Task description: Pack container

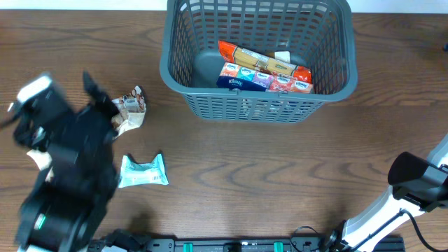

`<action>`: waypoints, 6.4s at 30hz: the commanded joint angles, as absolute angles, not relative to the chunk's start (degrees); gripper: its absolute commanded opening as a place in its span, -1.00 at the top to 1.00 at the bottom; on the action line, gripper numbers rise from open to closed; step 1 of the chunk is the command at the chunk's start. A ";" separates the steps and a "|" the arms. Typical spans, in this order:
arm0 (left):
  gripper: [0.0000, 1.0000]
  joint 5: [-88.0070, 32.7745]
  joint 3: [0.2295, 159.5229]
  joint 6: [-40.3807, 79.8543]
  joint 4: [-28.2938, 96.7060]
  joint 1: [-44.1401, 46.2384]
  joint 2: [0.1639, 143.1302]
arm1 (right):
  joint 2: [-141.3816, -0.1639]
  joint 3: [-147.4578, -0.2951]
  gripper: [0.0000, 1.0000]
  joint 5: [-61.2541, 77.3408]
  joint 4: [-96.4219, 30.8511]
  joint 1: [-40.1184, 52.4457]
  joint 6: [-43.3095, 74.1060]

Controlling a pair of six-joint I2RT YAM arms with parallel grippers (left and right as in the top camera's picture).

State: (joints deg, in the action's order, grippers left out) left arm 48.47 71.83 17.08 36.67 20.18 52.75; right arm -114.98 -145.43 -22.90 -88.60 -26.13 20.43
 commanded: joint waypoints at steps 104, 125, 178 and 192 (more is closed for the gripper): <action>-0.97 1.91 65.98 -17.32 54.30 -40.10 95.77 | -115.52 -145.21 -0.99 -23.49 -88.51 -26.22 21.19; -0.97 1.93 64.93 -11.68 48.51 -40.12 111.20 | -115.52 -145.21 -0.98 -23.51 -88.51 -26.22 21.19; 0.88 -37.08 90.26 6.37 40.58 -29.34 56.62 | -115.52 -145.21 -0.99 -23.49 -88.51 -26.22 21.19; 0.89 -38.44 90.24 6.35 28.51 -0.67 66.06 | -115.52 -145.21 -0.98 -23.49 -88.51 -26.22 21.19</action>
